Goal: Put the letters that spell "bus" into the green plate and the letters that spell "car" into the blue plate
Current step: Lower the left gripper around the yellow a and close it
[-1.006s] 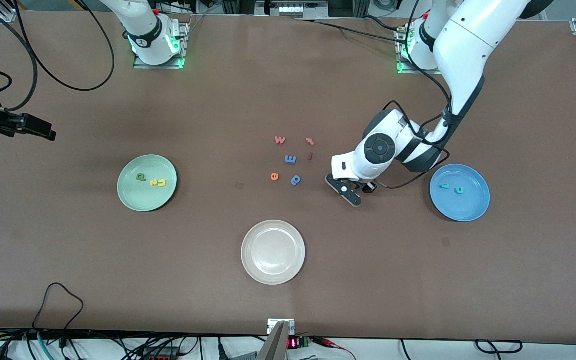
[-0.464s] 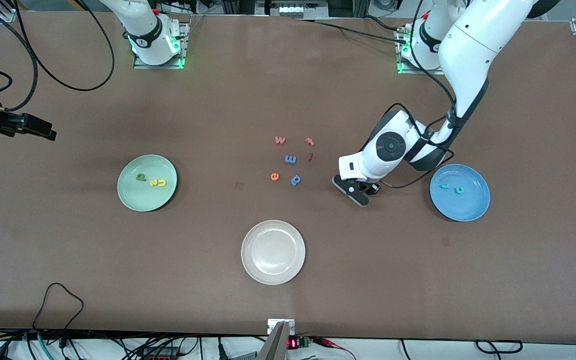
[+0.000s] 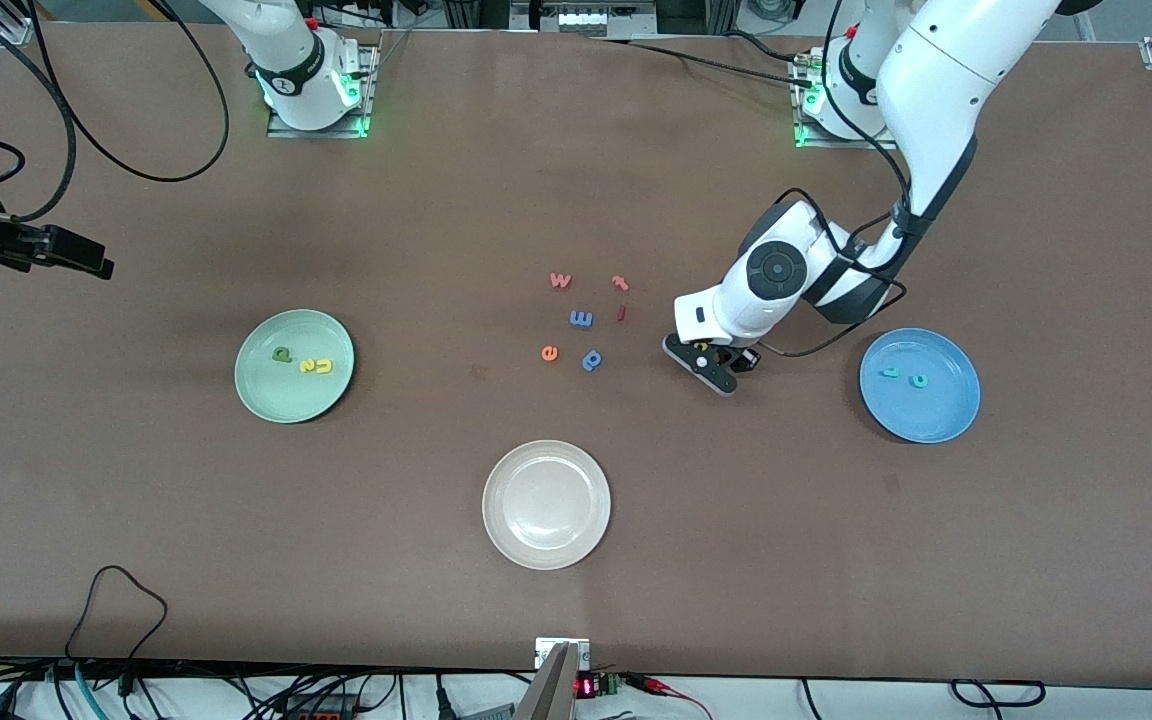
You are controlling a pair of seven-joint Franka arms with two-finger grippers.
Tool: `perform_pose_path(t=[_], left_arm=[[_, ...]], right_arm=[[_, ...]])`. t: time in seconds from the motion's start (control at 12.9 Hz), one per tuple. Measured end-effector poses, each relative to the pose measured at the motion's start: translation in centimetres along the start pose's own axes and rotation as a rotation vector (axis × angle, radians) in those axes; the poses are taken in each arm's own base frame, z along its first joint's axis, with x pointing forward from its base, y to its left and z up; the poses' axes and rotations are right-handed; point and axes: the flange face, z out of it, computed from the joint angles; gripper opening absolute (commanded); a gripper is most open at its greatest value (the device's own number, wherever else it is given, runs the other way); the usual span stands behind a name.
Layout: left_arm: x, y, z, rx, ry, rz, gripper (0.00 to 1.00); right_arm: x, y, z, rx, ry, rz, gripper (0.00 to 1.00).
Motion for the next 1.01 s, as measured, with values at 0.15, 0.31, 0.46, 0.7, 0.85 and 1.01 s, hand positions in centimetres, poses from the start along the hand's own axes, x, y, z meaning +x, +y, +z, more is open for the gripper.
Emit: perform_pose_path(t=[0.15,0.31,0.46,0.7,0.85,1.01], left_arm=[[-0.26,0.17,0.30,-0.001,-0.006,0.000,0.56],[-0.51,0.27,0.57,-0.003,-0.010,0.001,0.56],[-0.50,0.31,0.58,-0.004,0.000,0.001,0.56],[-0.55,0.51,0.71,-0.006,0.008,0.004,0.56],[-0.61,0.93,0.86,-0.007,0.008,0.010,0.56],[-0.72,1.05,1.01,-0.008,0.005,0.012,0.56]], right_arm=[[-0.01,0.00,0.00,0.000,-0.001,0.000,1.00],[-0.01,0.00,0.01,0.000,-0.001,0.000,1.00],[-0.03,0.01,0.03,0.000,-0.003,0.000,1.00],[-0.04,0.05,0.04,0.000,-0.004,0.001,1.00],[-0.04,0.16,0.04,0.000,-0.004,0.002,1.00],[-0.04,0.20,0.04,0.000,-0.004,0.003,1.00]])
